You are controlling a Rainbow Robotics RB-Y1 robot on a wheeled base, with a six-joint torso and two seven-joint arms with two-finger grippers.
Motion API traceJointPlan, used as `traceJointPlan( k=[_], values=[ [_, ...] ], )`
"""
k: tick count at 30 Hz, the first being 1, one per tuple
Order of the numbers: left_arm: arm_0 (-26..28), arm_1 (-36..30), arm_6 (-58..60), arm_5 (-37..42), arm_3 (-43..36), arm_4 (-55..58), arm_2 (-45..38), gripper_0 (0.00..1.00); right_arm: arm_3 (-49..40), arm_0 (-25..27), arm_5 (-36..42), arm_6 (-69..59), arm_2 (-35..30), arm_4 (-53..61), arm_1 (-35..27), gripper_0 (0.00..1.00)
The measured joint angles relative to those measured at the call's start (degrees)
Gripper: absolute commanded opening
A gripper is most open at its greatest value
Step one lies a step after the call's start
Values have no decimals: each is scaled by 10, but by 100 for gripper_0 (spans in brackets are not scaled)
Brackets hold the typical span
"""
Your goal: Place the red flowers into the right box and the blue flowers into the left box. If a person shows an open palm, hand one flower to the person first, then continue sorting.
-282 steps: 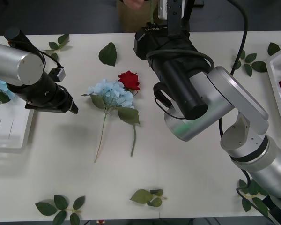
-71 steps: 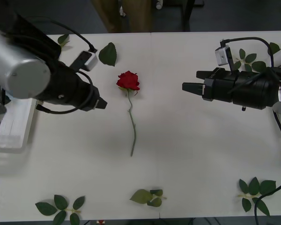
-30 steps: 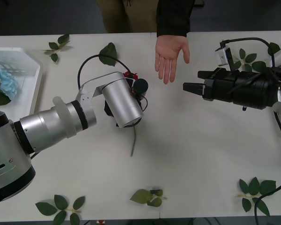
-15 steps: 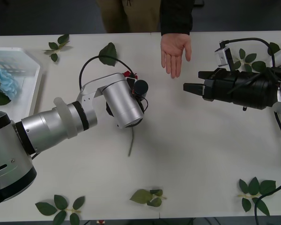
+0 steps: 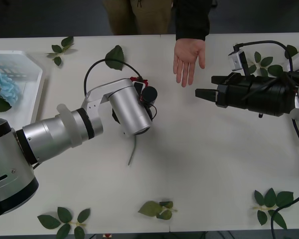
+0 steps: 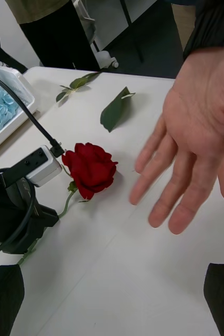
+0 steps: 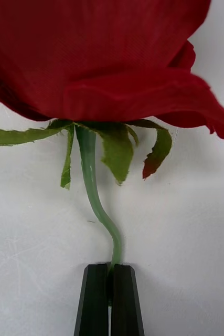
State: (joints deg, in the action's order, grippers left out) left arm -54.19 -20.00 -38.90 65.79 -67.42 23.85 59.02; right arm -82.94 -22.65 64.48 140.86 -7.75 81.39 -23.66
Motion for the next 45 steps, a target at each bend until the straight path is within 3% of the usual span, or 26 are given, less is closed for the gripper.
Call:
traceJointPlan(
  k=[4, 11, 18, 25, 34, 39, 45],
  values=[
    [0, -31, -12, 29, -34, 77, -13, 0, 0, 0, 0, 0, 0, 0, 0, 100],
    [3, -149, -181, 122, -196, 209, -87, 0, 0, 0, 0, 0, 0, -1, 0, 100],
    [11, -208, -185, 199, -268, 286, -188, 0, 0, 0, 0, 0, 0, -5, 0, 100],
    [63, -208, -185, 202, -297, 269, -241, 0, 0, 0, -3, 0, 0, -6, 0, 100],
    [69, -200, -199, 201, -312, 272, -297, 0, 0, 0, -3, 0, 0, -6, 0, 100],
    [91, -157, -312, 185, -323, 288, -424, 0, 0, 0, -3, 0, 0, -7, 0, 100],
    [146, -90, -479, 98, -368, 307, -535, 0, 0, 0, -3, 0, 0, -7, 0, 100]
  ],
)
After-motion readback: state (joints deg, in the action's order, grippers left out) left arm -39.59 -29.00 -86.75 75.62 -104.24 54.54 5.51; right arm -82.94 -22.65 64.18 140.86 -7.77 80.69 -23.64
